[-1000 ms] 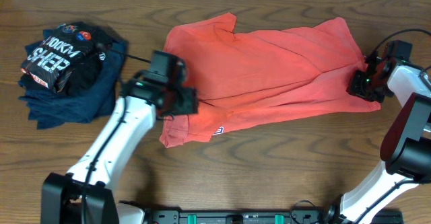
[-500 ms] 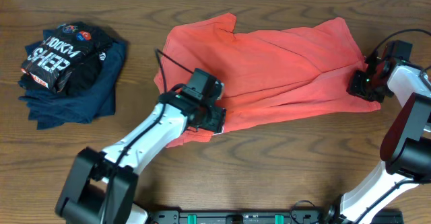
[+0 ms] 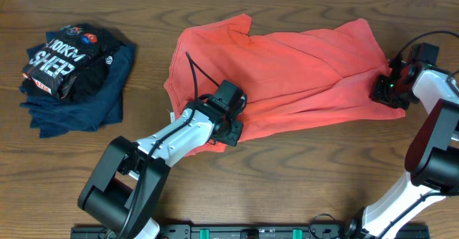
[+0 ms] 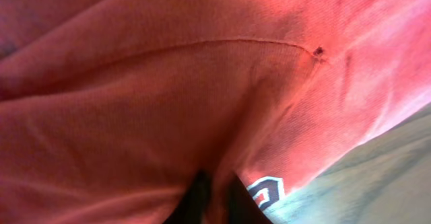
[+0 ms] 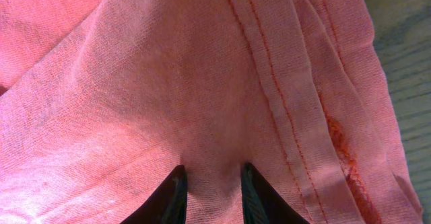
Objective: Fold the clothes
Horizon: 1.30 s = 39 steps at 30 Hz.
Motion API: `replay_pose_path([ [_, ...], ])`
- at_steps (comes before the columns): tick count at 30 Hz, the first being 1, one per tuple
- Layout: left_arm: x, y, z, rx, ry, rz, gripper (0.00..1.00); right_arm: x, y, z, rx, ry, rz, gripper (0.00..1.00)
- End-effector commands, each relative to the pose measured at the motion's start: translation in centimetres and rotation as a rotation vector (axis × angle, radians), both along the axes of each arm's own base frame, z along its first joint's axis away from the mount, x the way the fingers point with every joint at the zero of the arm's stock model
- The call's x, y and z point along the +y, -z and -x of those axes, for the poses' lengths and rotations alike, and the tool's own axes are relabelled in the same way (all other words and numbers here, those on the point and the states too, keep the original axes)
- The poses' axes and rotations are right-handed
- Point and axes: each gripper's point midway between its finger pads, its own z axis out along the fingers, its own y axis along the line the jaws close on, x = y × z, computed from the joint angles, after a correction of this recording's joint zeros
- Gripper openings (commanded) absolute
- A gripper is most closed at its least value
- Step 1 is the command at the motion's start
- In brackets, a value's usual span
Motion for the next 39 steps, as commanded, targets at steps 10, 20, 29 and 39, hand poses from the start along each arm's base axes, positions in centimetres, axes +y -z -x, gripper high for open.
replay_pose_path([
  [10, 1.7, -5.5, -5.2, -0.244, -0.096, -0.036, 0.06, 1.5, 3.6, 2.7, 0.117, -0.014, -0.038, 0.26],
  [20, 5.4, -5.7, -9.4, -0.315, -0.255, -0.018, 0.06, 1.5, 3.6, 2.5, 0.110, -0.004, -0.038, 0.25],
  [29, 5.5, -3.7, -9.9, -0.270, -0.297, 0.002, 0.54, 1.5, 3.6, 2.5, 0.110, -0.003, -0.038, 0.26],
  [39, 4.6, -5.2, -9.5, -0.269, -0.279, 0.062, 0.59, 1.5, 3.6, 2.5, 0.111, -0.003, -0.037, 0.26],
])
